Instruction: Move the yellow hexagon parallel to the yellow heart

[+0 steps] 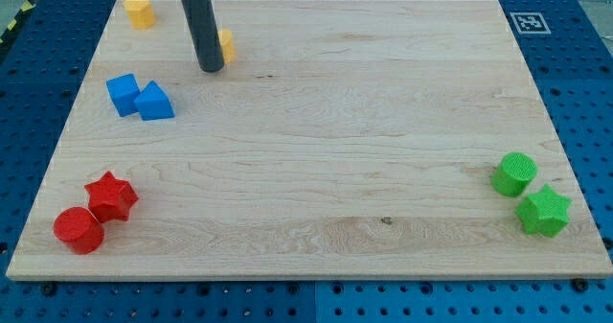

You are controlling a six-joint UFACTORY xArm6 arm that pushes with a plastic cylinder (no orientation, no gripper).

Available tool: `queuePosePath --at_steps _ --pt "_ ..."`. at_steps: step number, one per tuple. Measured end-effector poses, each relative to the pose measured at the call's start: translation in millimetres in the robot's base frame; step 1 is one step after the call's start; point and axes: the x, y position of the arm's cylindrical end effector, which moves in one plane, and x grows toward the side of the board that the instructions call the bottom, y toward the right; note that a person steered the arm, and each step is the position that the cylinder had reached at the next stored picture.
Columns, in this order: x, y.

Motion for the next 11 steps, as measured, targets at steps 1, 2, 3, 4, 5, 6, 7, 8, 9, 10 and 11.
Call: queuePosePath --at_steps 1,2,3,4,5,6,7,8,9,10,11 --pt "-23 0" --pt "-54 0" --pt "-66 -3" --pt "-66 -53" --pt "-66 -130" --pt "-82 -173" --pt "-120 -173" --pt "-131 -173" --pt "-129 -172" --pt "-118 -172" --pt "-116 -163"
